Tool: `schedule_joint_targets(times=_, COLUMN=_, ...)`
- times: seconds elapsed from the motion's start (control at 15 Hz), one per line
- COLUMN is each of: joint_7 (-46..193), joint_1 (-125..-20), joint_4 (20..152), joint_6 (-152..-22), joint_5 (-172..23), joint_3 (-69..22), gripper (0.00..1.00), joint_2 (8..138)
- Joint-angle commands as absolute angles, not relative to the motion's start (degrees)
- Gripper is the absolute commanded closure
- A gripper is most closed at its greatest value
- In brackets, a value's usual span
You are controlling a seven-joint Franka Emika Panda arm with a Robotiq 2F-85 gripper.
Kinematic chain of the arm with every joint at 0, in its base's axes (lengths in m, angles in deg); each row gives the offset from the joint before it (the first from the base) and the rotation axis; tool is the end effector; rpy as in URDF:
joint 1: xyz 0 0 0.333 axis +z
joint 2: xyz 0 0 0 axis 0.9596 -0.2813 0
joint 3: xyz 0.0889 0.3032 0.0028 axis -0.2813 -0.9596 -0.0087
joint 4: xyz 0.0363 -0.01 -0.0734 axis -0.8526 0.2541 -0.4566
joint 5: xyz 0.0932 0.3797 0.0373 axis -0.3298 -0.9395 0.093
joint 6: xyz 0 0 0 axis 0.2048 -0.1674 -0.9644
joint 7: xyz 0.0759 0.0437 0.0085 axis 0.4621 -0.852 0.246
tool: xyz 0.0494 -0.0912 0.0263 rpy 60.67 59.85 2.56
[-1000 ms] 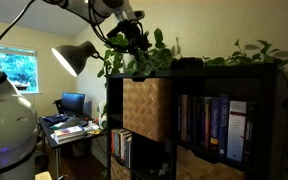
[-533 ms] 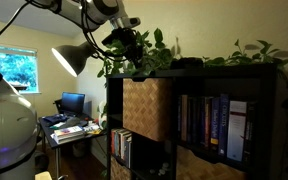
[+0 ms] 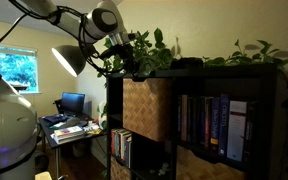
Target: Push out the compartment, take out two black objects then push the compartment black inside.
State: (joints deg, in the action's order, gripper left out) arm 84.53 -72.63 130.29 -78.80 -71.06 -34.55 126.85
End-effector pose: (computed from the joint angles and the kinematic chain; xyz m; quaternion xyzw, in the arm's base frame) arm 0.3895 0.0644 0.5953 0.9680 -0.0439 0.2439 0.0393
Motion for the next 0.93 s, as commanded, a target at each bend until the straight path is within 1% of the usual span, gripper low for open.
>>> schedule_joint_targets(times=0.0, joint_7=88.7, joint_1=-73.4, joint_4=134.6, joint_6=-83.6, joint_5=-72.7, joint_3=-36.3, gripper=0.96, joint_2=129.5)
schedule_joint_targets(times=0.27, joint_7=94.1, joint_1=-75.1, joint_4=136.8, joint_6=-91.1, joint_5=-72.8, joint_3=-37.9, gripper=0.96, joint_2=128.5)
schedule_joint_targets(times=0.87, joint_7=99.5, joint_1=-77.8, joint_4=140.0, joint_6=-101.0, joint_5=-72.9, joint_3=-40.7, gripper=0.96, joint_2=125.8)
